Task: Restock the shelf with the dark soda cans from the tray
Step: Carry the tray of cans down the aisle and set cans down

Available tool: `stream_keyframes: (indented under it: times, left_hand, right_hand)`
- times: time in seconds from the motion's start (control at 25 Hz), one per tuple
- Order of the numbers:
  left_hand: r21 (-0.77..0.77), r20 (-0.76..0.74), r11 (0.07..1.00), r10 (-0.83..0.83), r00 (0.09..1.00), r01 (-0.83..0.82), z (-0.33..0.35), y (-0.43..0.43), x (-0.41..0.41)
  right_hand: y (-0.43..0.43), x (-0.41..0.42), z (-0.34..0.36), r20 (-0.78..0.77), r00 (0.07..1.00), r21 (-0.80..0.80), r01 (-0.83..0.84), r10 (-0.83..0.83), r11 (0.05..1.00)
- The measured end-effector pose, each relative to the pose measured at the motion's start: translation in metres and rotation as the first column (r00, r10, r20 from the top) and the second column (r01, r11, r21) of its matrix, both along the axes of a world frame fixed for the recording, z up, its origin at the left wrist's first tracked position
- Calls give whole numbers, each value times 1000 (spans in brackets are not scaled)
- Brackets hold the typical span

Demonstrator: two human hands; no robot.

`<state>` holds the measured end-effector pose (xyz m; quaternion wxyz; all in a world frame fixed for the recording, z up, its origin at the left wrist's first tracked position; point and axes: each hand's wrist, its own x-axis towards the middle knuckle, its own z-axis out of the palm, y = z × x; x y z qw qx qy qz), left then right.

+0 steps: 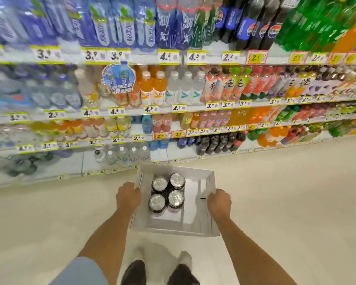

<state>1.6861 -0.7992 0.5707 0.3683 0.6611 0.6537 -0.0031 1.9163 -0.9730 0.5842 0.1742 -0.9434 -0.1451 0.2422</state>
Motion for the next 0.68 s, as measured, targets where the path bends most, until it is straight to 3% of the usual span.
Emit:
stream_keyframes:
  times: [0.32, 0.68]
  left_hand:
    - [-46, -82, 972, 227, 970, -231, -121, 11, -80]
    - [-2, -117, 946, 321, 940, -323, -416, 60, -147]
  right_hand:
    - [67, -44, -131, -83, 965, -45, -253, 249, 966]
    - [144, -102, -434, -82, 918, -46, -393, 388, 918]
